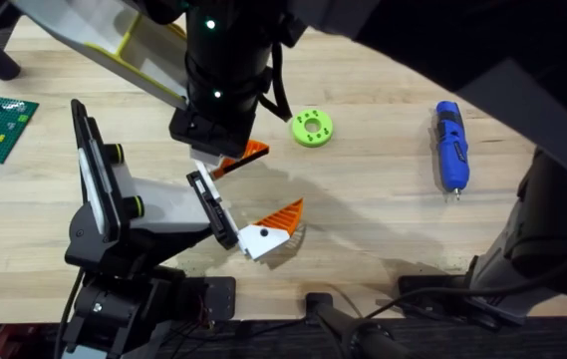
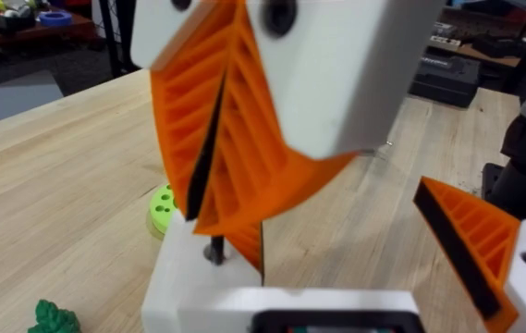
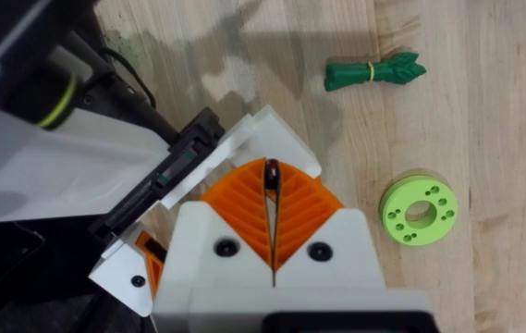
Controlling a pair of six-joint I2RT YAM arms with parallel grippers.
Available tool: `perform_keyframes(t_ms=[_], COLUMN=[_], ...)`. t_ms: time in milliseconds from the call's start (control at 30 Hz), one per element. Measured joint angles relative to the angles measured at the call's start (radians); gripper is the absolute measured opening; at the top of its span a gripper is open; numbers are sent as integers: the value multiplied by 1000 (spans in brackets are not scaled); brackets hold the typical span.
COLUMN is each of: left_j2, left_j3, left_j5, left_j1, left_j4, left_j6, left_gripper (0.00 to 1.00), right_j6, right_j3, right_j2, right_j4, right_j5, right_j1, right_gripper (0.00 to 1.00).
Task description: Pick up the gripper from the table and insert it into the empty holder that is missing its gripper. Then pick up a screw, insert it into the mounting hole, and use the screwdriver to tighten it. Finally, clean up the table by picking up the vegetable and placing it into the bucket.
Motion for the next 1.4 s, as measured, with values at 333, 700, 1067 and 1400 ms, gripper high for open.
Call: perform_keyframes(t_ms=[333, 700, 1067, 1400], left_j2=[0, 0, 0, 0], left_j3=[0, 0, 0, 0], left_j5=[1, 1, 1, 1], left_j1=[0, 0, 0, 0], left_j4=[1, 0, 0, 0], left_j6=[-6, -6, -6, -6], left_gripper=[987, 987, 987, 987], right_j6=[0, 0, -19, -19], right_j3=[0, 74, 91, 92], right_j2=[0, -2, -9, 11], right_j4=[-40, -45, -88, -105], right_j5=[15, 20, 23, 23], right_j1=[0, 0, 0, 0], right_gripper=[8, 7, 7, 8])
